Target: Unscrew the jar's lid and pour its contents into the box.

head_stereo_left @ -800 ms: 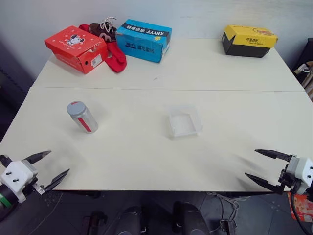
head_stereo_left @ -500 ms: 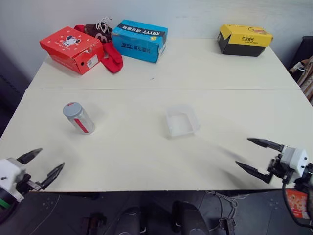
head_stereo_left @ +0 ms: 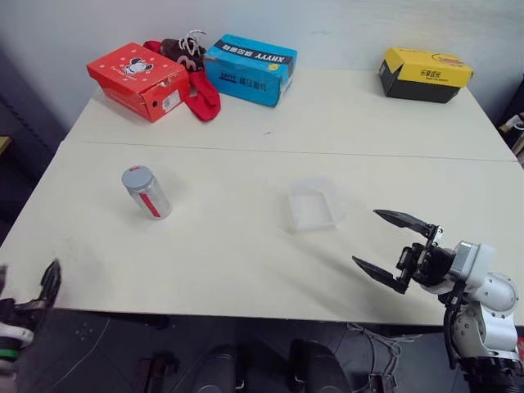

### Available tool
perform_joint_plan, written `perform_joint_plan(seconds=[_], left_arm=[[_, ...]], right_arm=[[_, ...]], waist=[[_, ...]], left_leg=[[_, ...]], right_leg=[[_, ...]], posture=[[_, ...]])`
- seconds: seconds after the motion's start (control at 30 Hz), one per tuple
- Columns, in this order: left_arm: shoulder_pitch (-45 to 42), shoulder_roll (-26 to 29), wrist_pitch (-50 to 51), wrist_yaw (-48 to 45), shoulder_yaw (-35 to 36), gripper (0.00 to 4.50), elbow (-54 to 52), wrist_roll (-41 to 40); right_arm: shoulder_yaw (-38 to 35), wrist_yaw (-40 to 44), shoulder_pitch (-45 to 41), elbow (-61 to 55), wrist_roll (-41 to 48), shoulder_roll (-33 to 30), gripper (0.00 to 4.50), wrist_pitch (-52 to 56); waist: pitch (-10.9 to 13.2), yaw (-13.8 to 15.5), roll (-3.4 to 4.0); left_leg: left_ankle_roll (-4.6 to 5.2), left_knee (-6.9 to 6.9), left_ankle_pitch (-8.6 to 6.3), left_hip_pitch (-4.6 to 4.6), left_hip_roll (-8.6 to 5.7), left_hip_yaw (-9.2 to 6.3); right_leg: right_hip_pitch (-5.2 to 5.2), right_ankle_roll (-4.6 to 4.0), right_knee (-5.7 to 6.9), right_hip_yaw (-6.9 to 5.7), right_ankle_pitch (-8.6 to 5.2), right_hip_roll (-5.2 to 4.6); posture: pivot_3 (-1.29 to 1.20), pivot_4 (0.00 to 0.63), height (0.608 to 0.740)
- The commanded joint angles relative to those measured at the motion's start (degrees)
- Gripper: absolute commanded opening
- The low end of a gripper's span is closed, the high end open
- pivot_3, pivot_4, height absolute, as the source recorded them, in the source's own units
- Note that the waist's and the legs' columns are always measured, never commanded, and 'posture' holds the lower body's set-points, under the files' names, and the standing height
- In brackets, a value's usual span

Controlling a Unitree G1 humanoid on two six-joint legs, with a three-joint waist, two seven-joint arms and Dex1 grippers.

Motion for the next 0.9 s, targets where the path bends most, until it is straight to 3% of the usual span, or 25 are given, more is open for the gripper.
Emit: perform_joint_plan(seconds=[0.03, 0.23, 0.47, 0.9], left_arm=[[-0.8, -2.9, 1.3, 6.4, -5.2, 4.47, -9.8, 3.8], [-3.1, -8.7, 6.4, 16.8, -18.5, 4.47, -18.3, 15.0], [-13.5, -13.3, 9.2, 24.3, -27.7, 4.47, -14.5, 23.4], [-28.6, -13.2, 3.2, 28.6, -28.8, 4.47, 1.9, 30.3]], right_arm=[[-0.9, 1.0, -0.3, 1.5, 1.1, -0.7, 4.5, 0.4], [-1.5, 2.4, -0.8, 5.4, 0.8, -0.2, 4.5, -1.4], [-1.7, 4.2, -1.2, 8.6, 1.2, 0.2, 4.5, -2.8], [-2.3, 1.7, 3.1, 4.9, 1.0, 0.7, 4.5, -3.7]], waist=[[0.0, -0.1, -0.01], [0.0, -0.1, -0.01], [0.0, 0.5, 0.0], [0.0, 1.4, 0.0]], left_leg=[[0.0, 0.0, 0.0, 0.0, 0.0, 0.0], [0.0, 0.0, 0.04, 0.01, 0.01, 0.08], [0.03, 0.13, 0.14, 0.01, 0.01, 0.1], [0.15, 0.2, 0.23, 0.0, 0.02, 0.1]], right_leg=[[0.0, 0.0, 0.01, 0.0, 0.0, 0.01], [0.0, 0.0, 0.09, -0.01, 0.0, 0.13], [-0.01, 0.0, 0.22, -0.04, 0.0, 0.11], [-0.04, 0.01, 0.28, -0.12, 0.01, 0.1]], posture=[[0.0, 0.15, 0.74], [0.0, 0.15, 0.74], [0.0, 0.15, 0.74], [0.0, 0.15, 0.74]])
